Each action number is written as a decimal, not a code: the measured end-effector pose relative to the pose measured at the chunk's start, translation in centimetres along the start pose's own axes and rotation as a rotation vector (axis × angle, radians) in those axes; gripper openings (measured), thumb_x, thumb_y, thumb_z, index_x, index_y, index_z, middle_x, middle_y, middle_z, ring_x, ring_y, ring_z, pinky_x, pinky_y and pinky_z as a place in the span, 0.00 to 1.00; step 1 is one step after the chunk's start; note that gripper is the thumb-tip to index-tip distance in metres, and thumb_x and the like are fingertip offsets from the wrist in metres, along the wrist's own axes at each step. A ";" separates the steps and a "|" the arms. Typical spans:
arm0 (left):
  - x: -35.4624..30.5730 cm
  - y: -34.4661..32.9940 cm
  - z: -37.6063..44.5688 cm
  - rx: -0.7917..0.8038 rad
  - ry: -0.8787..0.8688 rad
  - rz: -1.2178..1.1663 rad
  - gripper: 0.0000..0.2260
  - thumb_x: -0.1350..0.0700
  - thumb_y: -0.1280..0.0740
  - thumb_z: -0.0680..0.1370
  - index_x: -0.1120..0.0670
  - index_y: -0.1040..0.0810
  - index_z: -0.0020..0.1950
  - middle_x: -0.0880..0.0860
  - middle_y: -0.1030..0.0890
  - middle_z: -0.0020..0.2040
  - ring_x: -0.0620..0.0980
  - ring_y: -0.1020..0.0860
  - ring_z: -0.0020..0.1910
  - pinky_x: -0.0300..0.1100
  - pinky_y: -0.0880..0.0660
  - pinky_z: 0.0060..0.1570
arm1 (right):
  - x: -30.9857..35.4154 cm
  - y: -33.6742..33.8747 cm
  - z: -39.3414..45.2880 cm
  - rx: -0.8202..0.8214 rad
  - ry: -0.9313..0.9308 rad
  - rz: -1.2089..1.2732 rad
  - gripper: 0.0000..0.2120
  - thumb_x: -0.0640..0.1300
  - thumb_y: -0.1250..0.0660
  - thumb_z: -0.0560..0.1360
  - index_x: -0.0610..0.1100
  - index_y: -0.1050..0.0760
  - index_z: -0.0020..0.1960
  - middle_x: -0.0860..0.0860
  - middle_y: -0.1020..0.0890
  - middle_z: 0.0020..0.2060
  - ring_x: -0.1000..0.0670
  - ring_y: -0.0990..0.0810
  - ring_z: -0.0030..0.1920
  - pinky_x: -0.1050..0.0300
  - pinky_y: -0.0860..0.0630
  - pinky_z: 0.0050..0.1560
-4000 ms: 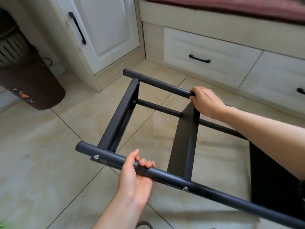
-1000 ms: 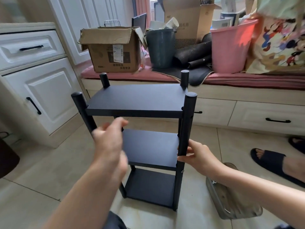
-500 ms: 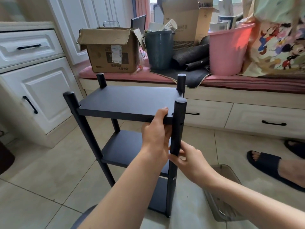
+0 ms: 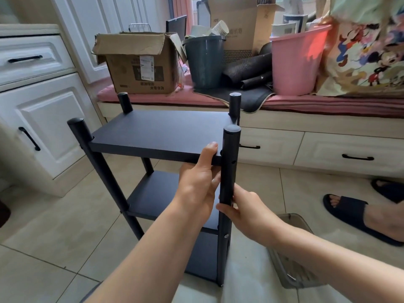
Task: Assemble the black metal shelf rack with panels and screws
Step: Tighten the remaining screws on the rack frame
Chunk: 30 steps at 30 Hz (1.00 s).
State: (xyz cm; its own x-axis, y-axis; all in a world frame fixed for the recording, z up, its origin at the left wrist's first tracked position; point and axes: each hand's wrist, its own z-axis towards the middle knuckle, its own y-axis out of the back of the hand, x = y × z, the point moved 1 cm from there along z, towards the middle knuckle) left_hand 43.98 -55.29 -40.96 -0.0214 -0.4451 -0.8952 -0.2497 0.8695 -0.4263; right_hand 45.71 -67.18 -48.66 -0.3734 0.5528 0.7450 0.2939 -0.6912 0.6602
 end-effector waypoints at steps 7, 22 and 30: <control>0.3 0.1 -0.5 -0.019 -0.064 0.016 0.11 0.52 0.33 0.81 0.62 0.22 0.50 0.62 0.24 0.45 0.58 0.21 0.48 0.64 0.25 0.62 | 0.5 0.0 -0.4 -0.001 0.005 -0.019 0.11 0.45 0.37 0.81 0.58 0.37 0.57 0.51 0.22 0.41 0.53 0.26 0.39 0.64 0.28 0.38; 0.2 0.0 -0.9 0.016 -0.051 -0.021 0.13 0.51 0.35 0.81 0.61 0.23 0.50 0.53 0.17 0.36 0.52 0.15 0.40 0.46 0.17 0.43 | 1.9 0.7 -0.6 0.035 -0.053 -0.041 0.09 0.47 0.35 0.80 0.54 0.32 0.58 0.49 0.20 0.44 0.49 0.21 0.45 0.55 0.23 0.47; 0.0 0.0 -0.7 0.006 -0.041 -0.025 0.13 0.50 0.34 0.81 0.60 0.22 0.47 0.55 0.17 0.35 0.53 0.15 0.38 0.52 0.18 0.46 | 4.1 5.4 -0.8 -0.087 -0.049 -0.030 0.12 0.56 0.31 0.73 0.55 0.23 0.55 0.59 0.17 0.49 0.62 0.18 0.47 0.63 0.20 0.50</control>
State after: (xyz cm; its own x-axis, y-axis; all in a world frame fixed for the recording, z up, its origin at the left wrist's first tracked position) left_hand 43.32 -55.49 -40.89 0.0241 -0.4573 -0.8890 -0.2437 0.8597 -0.4489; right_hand 45.07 -68.99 -42.10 -0.3365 0.5943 0.7304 0.2052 -0.7108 0.6729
